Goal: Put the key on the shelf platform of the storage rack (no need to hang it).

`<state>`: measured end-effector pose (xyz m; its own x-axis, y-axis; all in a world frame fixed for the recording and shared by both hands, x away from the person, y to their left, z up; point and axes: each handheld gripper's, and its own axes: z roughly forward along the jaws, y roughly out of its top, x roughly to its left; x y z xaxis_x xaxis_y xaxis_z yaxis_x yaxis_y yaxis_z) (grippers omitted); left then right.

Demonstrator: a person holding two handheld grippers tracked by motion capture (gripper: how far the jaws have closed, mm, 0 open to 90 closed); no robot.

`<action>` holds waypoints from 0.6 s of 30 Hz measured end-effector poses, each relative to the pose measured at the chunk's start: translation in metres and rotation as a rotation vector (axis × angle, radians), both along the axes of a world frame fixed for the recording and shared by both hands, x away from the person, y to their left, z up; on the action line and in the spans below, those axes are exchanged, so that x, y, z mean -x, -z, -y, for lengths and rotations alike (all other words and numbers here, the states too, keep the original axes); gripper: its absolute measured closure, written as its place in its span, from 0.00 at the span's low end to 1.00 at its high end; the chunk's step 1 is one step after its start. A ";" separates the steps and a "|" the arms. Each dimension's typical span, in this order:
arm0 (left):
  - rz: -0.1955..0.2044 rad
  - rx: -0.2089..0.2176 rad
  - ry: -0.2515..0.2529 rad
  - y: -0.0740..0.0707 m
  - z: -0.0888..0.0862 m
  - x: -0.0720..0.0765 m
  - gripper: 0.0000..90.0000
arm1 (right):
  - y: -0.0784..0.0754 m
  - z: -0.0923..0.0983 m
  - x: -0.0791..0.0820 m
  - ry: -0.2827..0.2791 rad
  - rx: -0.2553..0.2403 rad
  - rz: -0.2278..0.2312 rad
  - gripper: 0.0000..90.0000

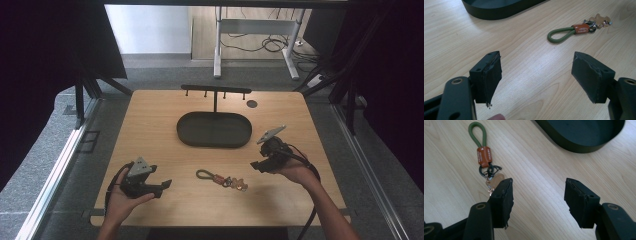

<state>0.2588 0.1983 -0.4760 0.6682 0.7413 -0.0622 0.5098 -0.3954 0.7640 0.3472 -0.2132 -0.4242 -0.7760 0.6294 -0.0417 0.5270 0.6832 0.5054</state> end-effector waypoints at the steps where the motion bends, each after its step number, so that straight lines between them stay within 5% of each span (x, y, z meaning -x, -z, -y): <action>1: 0.000 0.000 0.000 0.000 0.000 0.000 0.27 | 0.000 0.000 0.000 0.000 0.000 0.000 0.45; 18: -0.004 0.002 0.003 0.000 -0.001 0.000 0.27 | 0.003 -0.030 -0.010 -0.056 0.055 -0.059 0.46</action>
<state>0.2588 0.1989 -0.4757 0.6706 0.7389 -0.0662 0.5113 -0.3956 0.7629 0.3569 -0.1829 -0.4268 -0.8121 0.5828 -0.0284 0.5146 0.7384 0.4360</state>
